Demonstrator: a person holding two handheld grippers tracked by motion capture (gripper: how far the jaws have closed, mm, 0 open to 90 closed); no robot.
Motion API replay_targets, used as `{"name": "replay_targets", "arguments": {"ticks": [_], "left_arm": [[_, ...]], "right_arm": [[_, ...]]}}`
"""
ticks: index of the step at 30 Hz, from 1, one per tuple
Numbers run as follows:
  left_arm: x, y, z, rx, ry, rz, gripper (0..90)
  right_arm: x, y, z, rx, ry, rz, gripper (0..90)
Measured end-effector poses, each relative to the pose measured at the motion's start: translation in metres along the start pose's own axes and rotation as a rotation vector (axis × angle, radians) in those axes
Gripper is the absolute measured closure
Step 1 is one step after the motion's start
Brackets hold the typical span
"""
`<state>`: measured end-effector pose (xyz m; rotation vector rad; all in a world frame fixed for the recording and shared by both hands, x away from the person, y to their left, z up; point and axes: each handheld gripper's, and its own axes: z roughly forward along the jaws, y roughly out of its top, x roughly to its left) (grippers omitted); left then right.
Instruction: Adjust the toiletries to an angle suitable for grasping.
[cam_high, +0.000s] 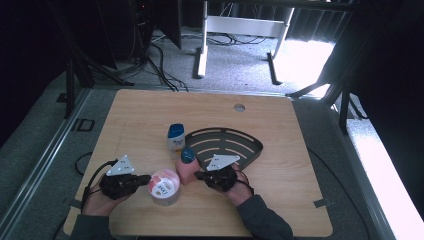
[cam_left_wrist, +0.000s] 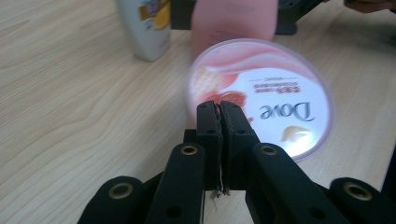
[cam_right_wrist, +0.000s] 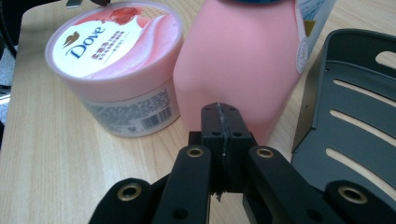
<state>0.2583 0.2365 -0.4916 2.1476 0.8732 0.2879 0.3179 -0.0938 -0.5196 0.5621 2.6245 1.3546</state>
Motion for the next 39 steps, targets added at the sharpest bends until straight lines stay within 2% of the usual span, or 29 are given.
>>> {"name": "replay_targets", "arguments": {"ticks": [2,6,12,18,28,35,39], "left_arm": [[0.004,-0.004,0.000,0.003,0.015,-0.020,87.5],[0.012,-0.011,0.006,0.027,0.015,-0.054,88.4],[0.012,-0.013,0.019,0.053,-0.009,-0.044,88.7],[0.012,-0.014,0.021,0.056,-0.017,-0.059,89.3],[0.004,-0.009,0.028,0.066,-0.057,-0.028,89.3],[-0.001,-0.008,0.033,0.087,-0.095,0.005,89.3],[-0.003,-0.008,0.033,0.087,-0.112,0.017,89.3]], "right_arm": [[-0.001,0.001,0.001,-0.001,-0.004,0.005,90.0],[-0.002,0.004,0.006,-0.001,0.002,0.006,90.0],[0.003,0.009,0.014,0.007,0.012,-0.015,90.0],[0.002,0.012,0.018,0.002,0.003,-0.003,90.0],[0.000,0.014,0.021,-0.001,0.004,0.005,90.0],[0.005,0.008,0.007,-0.002,0.006,-0.012,89.9],[0.014,-0.002,-0.002,0.012,0.015,-0.019,89.2]]}}
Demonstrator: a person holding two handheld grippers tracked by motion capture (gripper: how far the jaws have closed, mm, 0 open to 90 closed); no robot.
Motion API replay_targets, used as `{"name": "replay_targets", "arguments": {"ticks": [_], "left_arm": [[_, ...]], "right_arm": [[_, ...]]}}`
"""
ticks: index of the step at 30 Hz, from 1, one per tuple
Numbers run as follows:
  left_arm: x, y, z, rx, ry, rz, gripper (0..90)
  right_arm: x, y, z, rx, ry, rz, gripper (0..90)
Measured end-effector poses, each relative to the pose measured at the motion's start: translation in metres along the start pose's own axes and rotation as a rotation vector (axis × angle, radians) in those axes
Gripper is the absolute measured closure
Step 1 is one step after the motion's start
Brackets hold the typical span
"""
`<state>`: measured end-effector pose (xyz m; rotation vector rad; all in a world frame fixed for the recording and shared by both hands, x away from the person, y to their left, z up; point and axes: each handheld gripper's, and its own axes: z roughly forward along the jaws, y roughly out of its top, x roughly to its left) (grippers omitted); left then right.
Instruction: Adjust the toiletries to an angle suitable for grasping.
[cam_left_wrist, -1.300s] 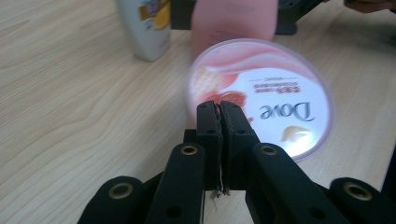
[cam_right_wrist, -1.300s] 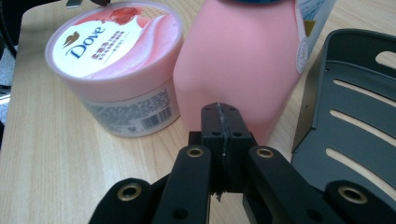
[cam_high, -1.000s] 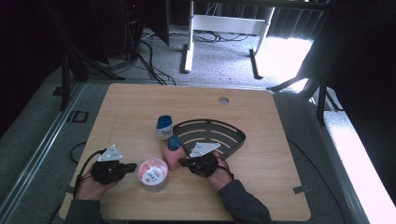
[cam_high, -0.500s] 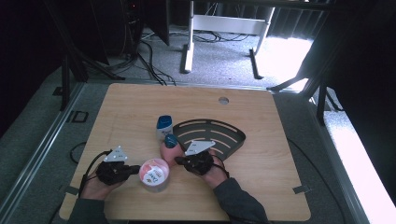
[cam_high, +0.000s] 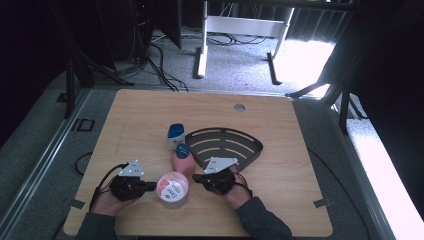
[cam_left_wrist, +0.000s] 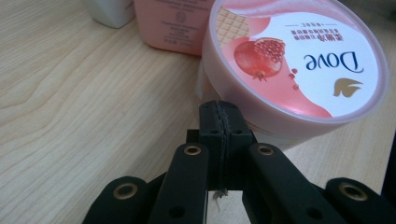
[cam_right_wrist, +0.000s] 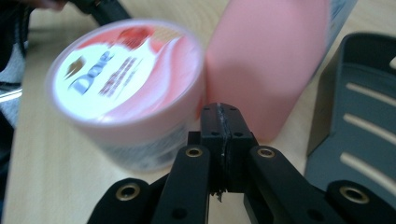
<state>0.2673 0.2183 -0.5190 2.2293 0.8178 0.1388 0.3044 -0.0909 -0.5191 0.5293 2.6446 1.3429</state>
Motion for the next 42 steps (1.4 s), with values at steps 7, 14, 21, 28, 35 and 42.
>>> {"name": "replay_targets", "arguments": {"ticks": [7,14,21,28,35,42], "left_arm": [[-0.005,0.003,0.003,-0.008,-0.032,0.029,89.3],[-0.010,0.007,0.005,-0.025,-0.053,0.046,89.4],[-0.019,0.015,0.016,-0.022,-0.091,0.077,89.4],[-0.028,0.022,0.027,-0.017,-0.116,0.106,89.5],[-0.036,0.030,0.039,-0.024,-0.128,0.132,89.3],[-0.041,0.035,0.052,-0.006,-0.141,0.157,89.2]], "right_arm": [[0.020,-0.017,-0.009,0.052,0.040,-0.036,88.5],[0.030,-0.029,-0.020,0.065,0.072,-0.039,88.5],[0.033,-0.038,-0.026,0.062,0.080,-0.021,88.2],[0.030,-0.047,-0.036,0.057,0.075,0.003,88.3],[0.019,-0.054,-0.050,0.054,0.040,0.028,86.5],[0.010,-0.059,-0.060,0.051,0.004,0.035,85.0]]}}
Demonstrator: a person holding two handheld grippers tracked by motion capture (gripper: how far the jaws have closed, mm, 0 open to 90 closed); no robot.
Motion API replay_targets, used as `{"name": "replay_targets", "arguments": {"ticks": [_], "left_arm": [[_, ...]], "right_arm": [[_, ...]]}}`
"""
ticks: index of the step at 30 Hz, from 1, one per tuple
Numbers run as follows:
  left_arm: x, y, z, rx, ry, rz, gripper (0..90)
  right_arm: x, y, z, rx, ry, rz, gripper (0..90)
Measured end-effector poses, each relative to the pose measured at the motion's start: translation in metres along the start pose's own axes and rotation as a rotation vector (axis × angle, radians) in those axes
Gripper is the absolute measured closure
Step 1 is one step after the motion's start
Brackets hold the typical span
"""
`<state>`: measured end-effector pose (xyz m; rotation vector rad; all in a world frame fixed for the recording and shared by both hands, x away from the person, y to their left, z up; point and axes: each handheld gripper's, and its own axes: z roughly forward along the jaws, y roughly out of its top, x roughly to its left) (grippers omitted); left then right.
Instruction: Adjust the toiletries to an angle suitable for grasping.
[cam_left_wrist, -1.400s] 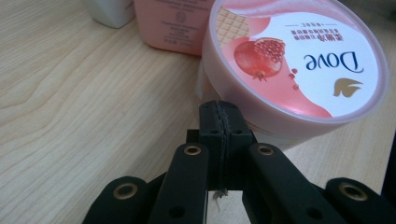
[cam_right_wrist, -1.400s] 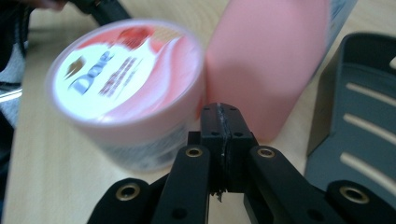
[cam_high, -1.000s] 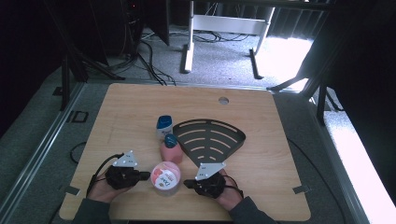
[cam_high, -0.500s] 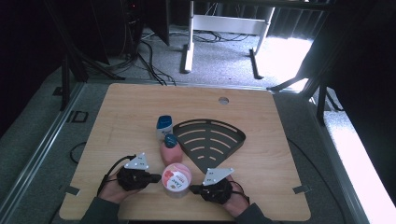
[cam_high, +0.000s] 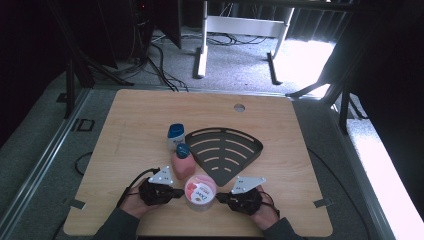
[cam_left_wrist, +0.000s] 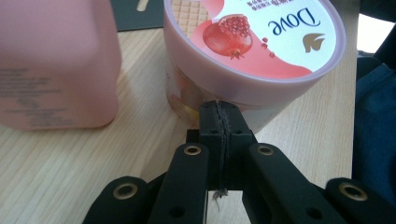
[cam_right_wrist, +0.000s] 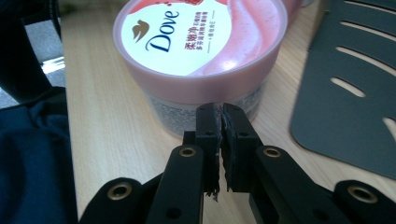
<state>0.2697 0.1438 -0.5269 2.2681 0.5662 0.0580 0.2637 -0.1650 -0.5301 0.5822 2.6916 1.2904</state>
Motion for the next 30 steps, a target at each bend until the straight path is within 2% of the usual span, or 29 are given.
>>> {"name": "replay_targets", "arguments": {"ticks": [8,15,30], "left_arm": [[-0.002,0.007,0.008,-0.018,0.002,0.015,88.9],[-0.004,0.011,0.014,-0.029,-0.003,0.023,89.1],[-0.023,0.032,0.038,-0.032,-0.061,0.090,89.0]], "right_arm": [[-0.010,-0.007,-0.015,-0.015,-0.018,0.019,83.3],[-0.014,-0.017,-0.022,0.008,-0.036,0.025,83.2],[-0.022,-0.036,-0.046,0.002,-0.065,0.068,81.0]]}}
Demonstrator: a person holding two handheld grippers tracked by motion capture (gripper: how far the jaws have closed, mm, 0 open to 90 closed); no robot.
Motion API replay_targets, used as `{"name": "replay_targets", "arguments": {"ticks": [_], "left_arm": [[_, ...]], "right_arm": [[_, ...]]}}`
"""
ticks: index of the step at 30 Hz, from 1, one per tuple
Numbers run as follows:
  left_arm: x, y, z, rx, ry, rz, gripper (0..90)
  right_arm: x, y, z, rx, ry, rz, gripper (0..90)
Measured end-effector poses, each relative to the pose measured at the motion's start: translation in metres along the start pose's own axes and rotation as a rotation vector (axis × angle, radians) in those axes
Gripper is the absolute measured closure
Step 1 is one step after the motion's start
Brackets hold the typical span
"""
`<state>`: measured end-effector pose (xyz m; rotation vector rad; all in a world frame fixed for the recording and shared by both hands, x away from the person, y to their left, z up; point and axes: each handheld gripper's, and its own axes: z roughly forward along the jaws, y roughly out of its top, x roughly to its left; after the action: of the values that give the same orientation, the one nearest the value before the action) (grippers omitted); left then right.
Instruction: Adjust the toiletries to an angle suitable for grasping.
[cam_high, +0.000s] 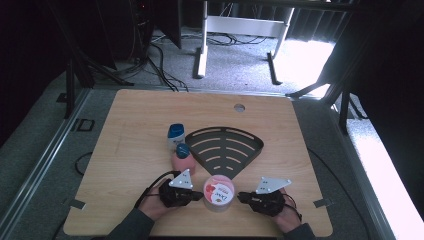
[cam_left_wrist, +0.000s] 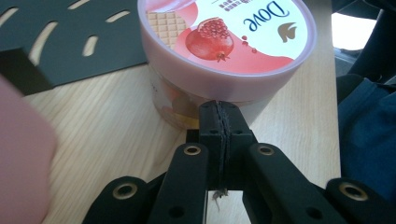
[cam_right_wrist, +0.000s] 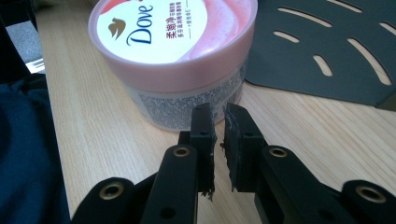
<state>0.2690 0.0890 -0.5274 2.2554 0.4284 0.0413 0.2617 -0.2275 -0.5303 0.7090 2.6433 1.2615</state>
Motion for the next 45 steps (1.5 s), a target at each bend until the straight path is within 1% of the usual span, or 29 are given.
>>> {"name": "replay_targets", "arguments": {"ticks": [1,3,4,5,6,9,10,11,14,19,21,23,27,30,31,32,33,35,36,37,38,39,43,45], "left_arm": [[0.000,0.000,0.000,0.000,0.000,0.000,88.9],[-0.005,0.006,0.007,-0.001,-0.015,0.018,88.8],[-0.005,0.006,0.007,-0.001,-0.015,0.018,88.6],[-0.007,0.010,0.012,0.001,-0.021,0.026,88.5],[-0.007,0.010,0.012,0.001,-0.021,0.026,88.1],[-0.008,0.019,0.021,0.007,-0.028,0.040,87.9],[-0.008,0.019,0.021,0.007,-0.028,0.040,87.9],[-0.009,0.023,0.026,0.007,-0.034,0.044,87.9],[-0.011,0.030,0.034,0.006,-0.041,0.056,88.0],[-0.011,0.040,0.046,0.005,-0.032,0.062,87.9],[-0.010,0.044,0.050,0.008,-0.025,0.066,88.0],[-0.008,0.048,0.054,0.007,-0.024,0.060,87.9],[-0.006,0.053,0.061,0.004,-0.013,0.061,85.8],[-0.005,0.054,0.062,-0.006,-0.011,0.050,81.6],[-0.006,0.053,0.061,-0.005,-0.008,0.055,79.6],[-0.006,0.052,0.059,-0.008,-0.007,0.048,77.4],[-0.006,0.050,0.057,-0.008,-0.007,0.050,74.9],[-0.004,0.047,0.052,-0.013,0.018,0.037,69.8],[-0.003,0.046,0.049,-0.016,0.030,0.024,66.7],[-0.003,0.046,0.049,-0.016,0.030,0.024,64.2],[0.002,0.043,0.045,-0.034,0.051,-0.002,60.7],[0.004,0.042,0.043,-0.040,0.060,-0.019,57.9],[0.010,0.041,0.041,-0.048,0.098,-0.048,49.8],[0.011,0.041,0.041,-0.054,0.106,-0.051,48.1]], "right_arm": [[-0.001,0.000,-0.001,-0.003,-0.003,0.002,81.0],[-0.002,-0.001,-0.003,-0.008,-0.005,0.005,80.8],[-0.002,-0.001,-0.003,-0.008,-0.005,0.005,80.8],[-0.003,-0.002,-0.005,0.003,-0.030,0.006,81.1],[-0.006,-0.004,-0.007,-0.003,-0.032,0.020,81.1],[-0.011,-0.008,-0.012,-0.008,-0.038,0.051,81.3],[-0.011,-0.008,-0.012,-0.008,-0.038,0.051,81.3],[-0.013,-0.010,-0.015,-0.003,-0.051,0.057,81.5],[-0.018,-0.014,-0.020,-0.006,-0.068,0.075,82.0],[-0.027,-0.018,-0.027,-0.004,-0.100,0.101,83.3],[-0.030,-0.019,-0.029,-0.004,-0.103,0.105,83.2],[-0.032,-0.019,-0.030,-0.008,-0.100,0.108,83.1],[-0.035,-0.019,-0.029,-0.017,-0.074,0.098,78.7],[-0.035,-0.018,-0.027,-0.016,-0.061,0.087,74.6],[-0.035,-0.018,-0.027,-0.017,-0.055,0.087,73.2],[-0.035,-0.018,-0.027,-0.020,-0.052,0.086,71.5],[-0.036,-0.019,-0.028,-0.023,-0.051,0.085,69.4],[-0.038,-0.021,-0.029,-0.027,-0.060,0.090,64.6],[-0.039,-0.022,-0.030,-0.034,-0.062,0.097,62.2],[-0.041,-0.023,-0.031,-0.037,-0.065,0.101,59.7],[-0.042,-0.024,-0.031,-0.043,-0.065,0.106,57.6],[-0.044,-0.025,-0.031,-0.046,-0.065,0.107,55.7],[-0.046,-0.026,-0.029,-0.051,-0.070,0.112,49.3],[-0.046,-0.025,-0.028,-0.041,-0.081,0.113,45.8]]}}
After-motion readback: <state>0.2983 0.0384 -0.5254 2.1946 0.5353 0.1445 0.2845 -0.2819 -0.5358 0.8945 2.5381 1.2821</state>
